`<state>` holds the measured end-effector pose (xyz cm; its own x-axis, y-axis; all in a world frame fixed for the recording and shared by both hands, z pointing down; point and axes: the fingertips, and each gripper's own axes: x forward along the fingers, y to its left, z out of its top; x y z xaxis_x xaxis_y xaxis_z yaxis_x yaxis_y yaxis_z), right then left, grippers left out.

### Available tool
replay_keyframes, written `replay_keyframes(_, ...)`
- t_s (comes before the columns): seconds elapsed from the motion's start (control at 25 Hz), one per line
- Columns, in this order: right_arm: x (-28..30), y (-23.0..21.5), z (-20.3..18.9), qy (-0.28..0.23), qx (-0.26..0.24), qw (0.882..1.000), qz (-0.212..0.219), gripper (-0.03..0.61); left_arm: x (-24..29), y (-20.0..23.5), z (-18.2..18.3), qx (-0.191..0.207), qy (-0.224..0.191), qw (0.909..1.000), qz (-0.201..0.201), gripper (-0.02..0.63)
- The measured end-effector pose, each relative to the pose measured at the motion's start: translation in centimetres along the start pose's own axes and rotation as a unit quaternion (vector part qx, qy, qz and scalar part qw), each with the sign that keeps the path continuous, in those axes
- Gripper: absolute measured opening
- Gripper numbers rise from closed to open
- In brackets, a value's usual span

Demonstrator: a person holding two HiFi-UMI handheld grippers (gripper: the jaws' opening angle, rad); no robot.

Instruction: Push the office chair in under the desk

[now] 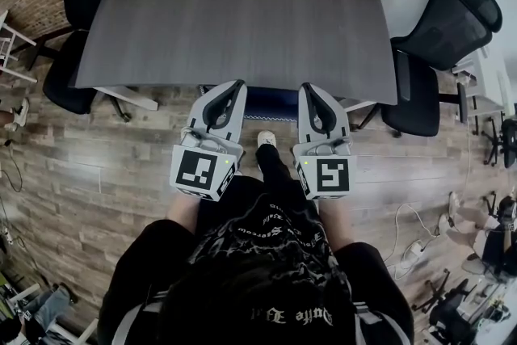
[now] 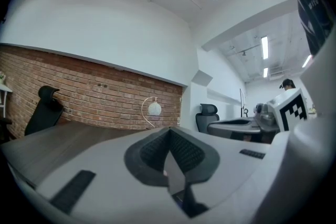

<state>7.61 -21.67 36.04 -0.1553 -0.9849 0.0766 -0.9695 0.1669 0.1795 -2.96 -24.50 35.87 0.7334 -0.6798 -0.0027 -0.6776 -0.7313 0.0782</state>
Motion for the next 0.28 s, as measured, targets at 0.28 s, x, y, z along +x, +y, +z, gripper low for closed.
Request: replay_keyframes(0.28,0.09,0.37,-0.10,0.000,0.002,1.000,0.003,0.003,-0.09,0.34,-0.31,-0.004,0.004,1.0000,0.001,0.006)
